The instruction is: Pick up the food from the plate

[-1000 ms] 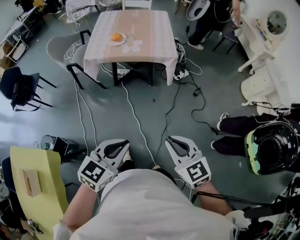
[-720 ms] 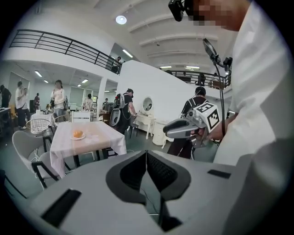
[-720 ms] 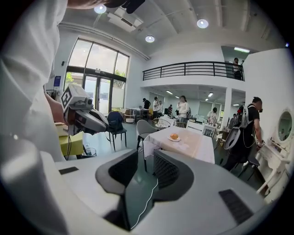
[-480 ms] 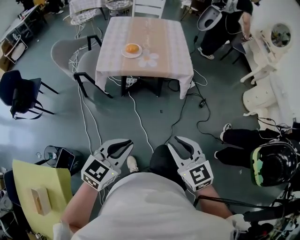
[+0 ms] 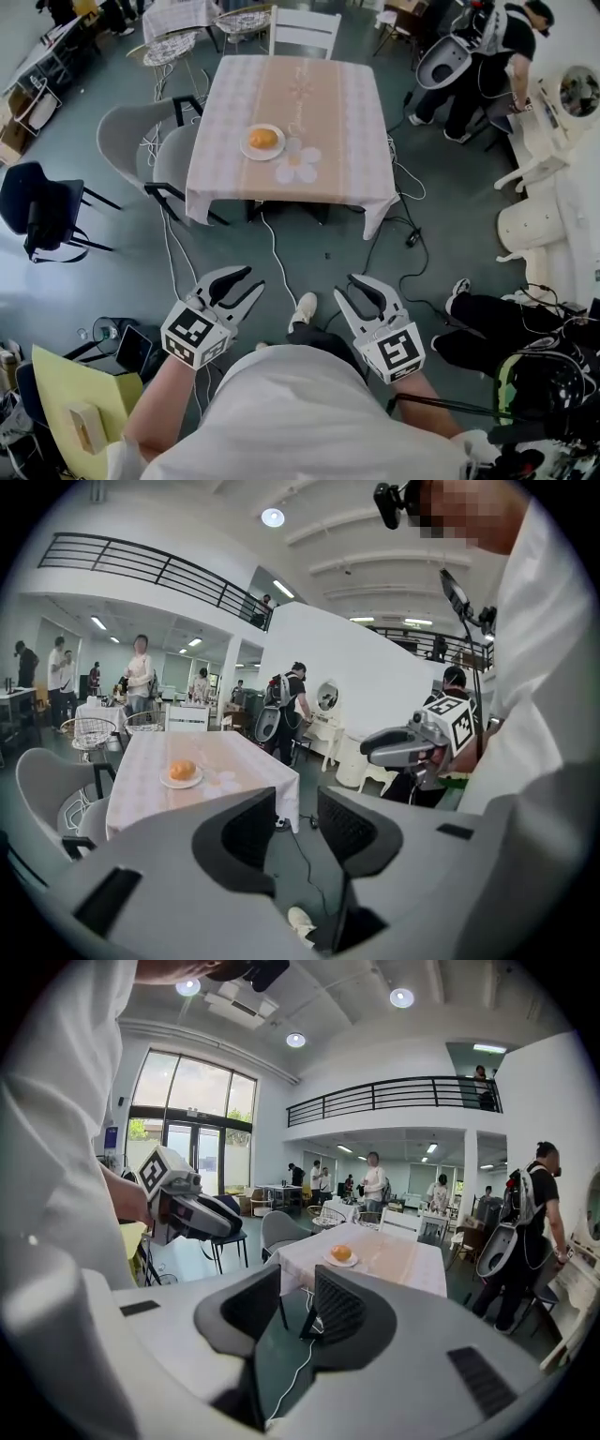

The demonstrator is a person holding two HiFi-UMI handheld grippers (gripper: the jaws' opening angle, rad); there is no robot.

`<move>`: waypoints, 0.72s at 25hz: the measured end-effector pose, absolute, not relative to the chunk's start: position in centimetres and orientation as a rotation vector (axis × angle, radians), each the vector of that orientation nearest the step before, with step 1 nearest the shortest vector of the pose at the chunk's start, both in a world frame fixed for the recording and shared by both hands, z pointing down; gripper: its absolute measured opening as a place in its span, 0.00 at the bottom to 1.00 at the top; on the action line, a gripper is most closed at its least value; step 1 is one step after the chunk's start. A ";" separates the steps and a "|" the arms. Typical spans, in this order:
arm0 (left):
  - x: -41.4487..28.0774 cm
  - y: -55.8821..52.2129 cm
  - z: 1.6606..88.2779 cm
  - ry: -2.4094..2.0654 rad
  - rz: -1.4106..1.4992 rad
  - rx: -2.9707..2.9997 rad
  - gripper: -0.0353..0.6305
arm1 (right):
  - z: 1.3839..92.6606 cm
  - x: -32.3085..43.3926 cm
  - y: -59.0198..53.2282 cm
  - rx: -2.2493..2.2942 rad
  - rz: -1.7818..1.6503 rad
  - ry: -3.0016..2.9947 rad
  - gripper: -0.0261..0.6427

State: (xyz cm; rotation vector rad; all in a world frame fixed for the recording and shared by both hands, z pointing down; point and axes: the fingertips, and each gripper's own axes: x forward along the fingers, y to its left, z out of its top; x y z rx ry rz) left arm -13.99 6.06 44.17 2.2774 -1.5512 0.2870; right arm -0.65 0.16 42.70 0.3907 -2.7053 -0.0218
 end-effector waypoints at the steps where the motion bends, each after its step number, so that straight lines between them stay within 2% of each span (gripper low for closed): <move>1: -14.7 4.3 44.2 -1.555 0.310 2.273 0.26 | 42.6 -0.9 -1.4 0.388 -0.013 -2.710 0.20; 10: -21.1 -9.0 46.1 -1.598 0.468 2.246 0.35 | 43.7 -2.2 -11.7 0.423 0.036 -2.686 0.22; 18: -29.5 -20.0 51.3 -1.474 0.712 2.308 0.44 | 43.3 -6.0 -17.8 0.655 0.053 -2.608 0.24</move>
